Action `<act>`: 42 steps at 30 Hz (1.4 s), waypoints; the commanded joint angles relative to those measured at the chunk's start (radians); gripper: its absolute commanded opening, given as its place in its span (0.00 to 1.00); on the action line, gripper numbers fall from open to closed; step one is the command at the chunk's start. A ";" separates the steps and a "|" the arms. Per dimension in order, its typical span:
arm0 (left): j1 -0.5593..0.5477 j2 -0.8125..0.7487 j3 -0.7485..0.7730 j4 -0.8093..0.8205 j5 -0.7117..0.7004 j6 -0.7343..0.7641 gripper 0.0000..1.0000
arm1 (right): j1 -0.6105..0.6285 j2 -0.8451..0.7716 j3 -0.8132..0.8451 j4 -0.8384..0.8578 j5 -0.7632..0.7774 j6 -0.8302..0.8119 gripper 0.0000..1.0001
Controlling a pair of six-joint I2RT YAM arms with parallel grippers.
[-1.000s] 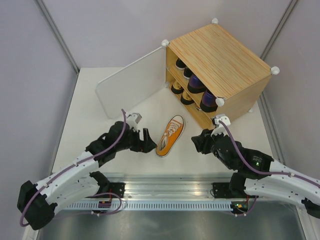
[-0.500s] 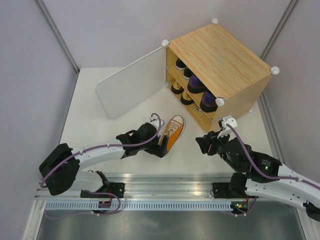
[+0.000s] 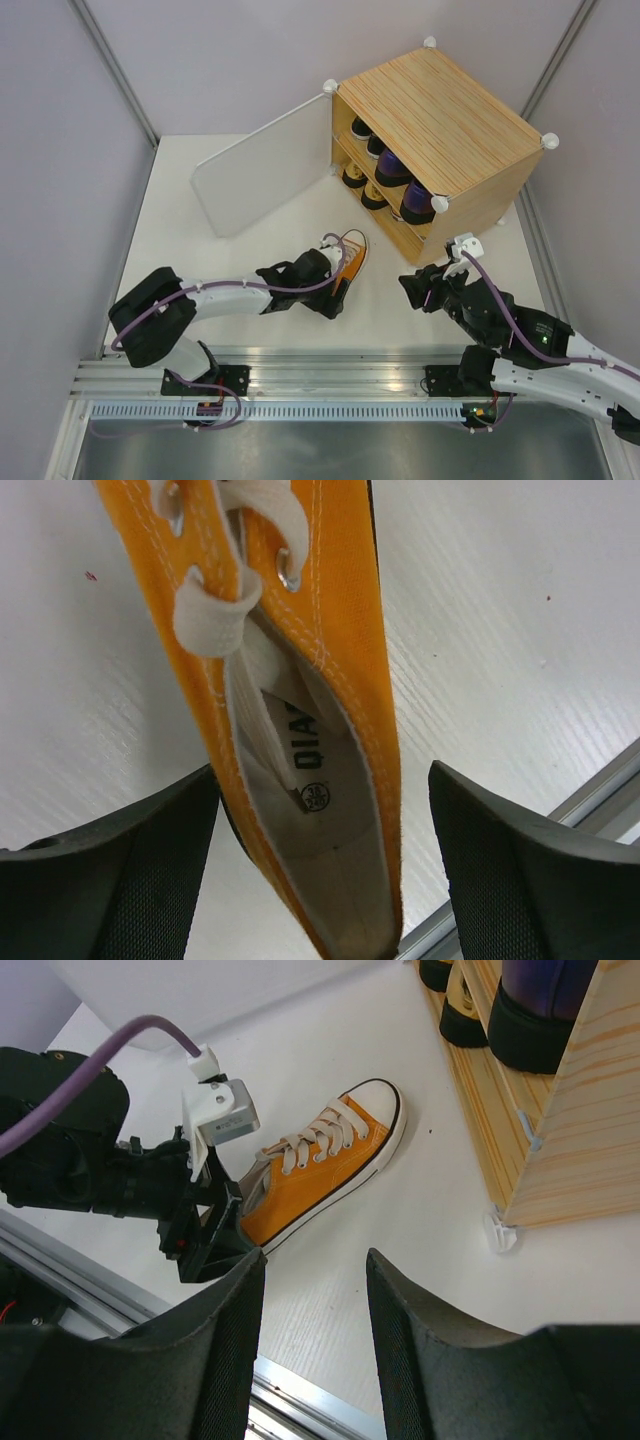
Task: Place and organize the shoes in the shoe cabinet
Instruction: Pick up the shoe from the center of the board.
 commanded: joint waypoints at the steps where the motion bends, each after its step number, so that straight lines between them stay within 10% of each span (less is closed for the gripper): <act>1: -0.023 0.023 0.038 0.041 -0.046 0.029 0.86 | -0.001 -0.014 0.039 -0.014 0.028 -0.021 0.50; 17: -0.124 0.155 0.144 -0.137 -0.328 -0.020 0.77 | 0.000 -0.023 0.040 -0.023 0.037 -0.025 0.51; 30: -0.124 0.116 0.089 -0.042 -0.274 -0.011 0.02 | 0.000 -0.031 0.075 -0.053 0.058 -0.028 0.51; 42: -0.124 -0.038 -0.074 0.289 -0.084 0.128 0.02 | -0.001 -0.040 0.095 -0.077 0.086 -0.021 0.51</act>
